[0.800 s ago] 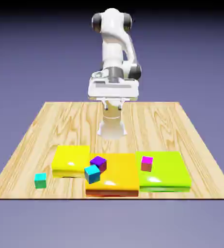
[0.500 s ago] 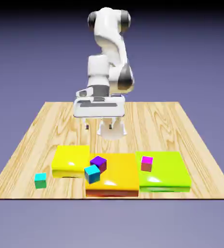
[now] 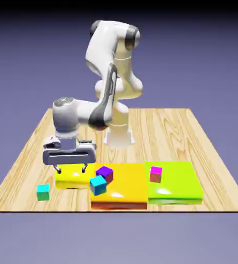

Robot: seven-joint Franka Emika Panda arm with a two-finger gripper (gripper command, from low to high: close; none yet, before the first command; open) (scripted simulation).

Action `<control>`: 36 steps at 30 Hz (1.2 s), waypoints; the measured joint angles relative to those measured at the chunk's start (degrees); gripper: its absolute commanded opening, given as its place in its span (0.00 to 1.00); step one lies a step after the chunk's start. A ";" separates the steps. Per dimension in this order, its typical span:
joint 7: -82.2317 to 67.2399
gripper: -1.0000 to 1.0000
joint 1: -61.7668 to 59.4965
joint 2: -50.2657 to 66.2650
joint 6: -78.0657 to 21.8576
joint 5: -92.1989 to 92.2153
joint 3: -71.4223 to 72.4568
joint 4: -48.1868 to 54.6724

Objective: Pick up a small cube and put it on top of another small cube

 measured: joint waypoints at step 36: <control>-6.60 0.00 21.56 8.38 -22.27 -3.20 1.74 12.44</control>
